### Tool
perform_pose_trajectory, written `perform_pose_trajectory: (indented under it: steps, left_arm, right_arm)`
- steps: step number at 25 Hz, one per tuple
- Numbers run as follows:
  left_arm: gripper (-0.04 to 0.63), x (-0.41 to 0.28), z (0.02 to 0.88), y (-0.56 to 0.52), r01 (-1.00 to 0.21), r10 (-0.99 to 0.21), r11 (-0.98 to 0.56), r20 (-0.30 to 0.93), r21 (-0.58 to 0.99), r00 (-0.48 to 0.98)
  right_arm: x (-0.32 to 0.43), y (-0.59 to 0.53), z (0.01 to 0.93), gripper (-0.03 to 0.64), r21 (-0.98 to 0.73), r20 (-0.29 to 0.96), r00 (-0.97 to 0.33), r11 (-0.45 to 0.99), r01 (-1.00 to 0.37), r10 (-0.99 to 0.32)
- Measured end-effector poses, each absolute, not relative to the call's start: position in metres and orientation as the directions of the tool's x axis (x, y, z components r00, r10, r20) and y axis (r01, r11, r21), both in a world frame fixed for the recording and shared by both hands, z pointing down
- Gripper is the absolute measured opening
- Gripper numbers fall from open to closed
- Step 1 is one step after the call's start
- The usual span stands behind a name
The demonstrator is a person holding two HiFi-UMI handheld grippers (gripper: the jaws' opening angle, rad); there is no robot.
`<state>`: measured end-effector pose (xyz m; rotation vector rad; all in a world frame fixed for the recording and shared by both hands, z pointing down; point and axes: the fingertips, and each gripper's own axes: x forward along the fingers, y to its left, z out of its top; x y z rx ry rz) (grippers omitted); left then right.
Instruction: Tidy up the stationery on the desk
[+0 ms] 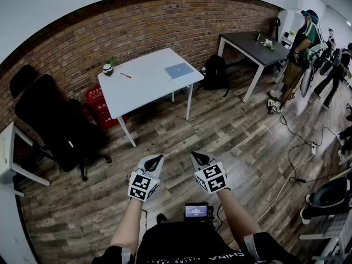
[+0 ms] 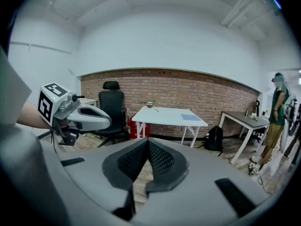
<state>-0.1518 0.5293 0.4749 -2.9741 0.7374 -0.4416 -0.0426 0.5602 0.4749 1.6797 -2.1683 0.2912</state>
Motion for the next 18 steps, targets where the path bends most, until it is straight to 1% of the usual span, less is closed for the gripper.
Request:
perform_pose_trajectory:
  steps: [8,18]
  left_arm:
    - [0.008,-0.1522,0.4757,0.5293,-0.449,-0.466,-0.885,0.258,-0.125,0.846]
    - [0.008,-0.1502,0.4794,0.5243,-0.463,-0.472,-0.881,0.259,-0.101,0.843]
  right_arm:
    - [-0.0417,0.5591,0.4766,0.008,0.073,0.419,-0.204,0.257,-0.964,-0.885]
    - [-0.0392,0.5552,0.4768,0.009,0.032,0.403,-0.222,0.256,-0.966,-0.888]
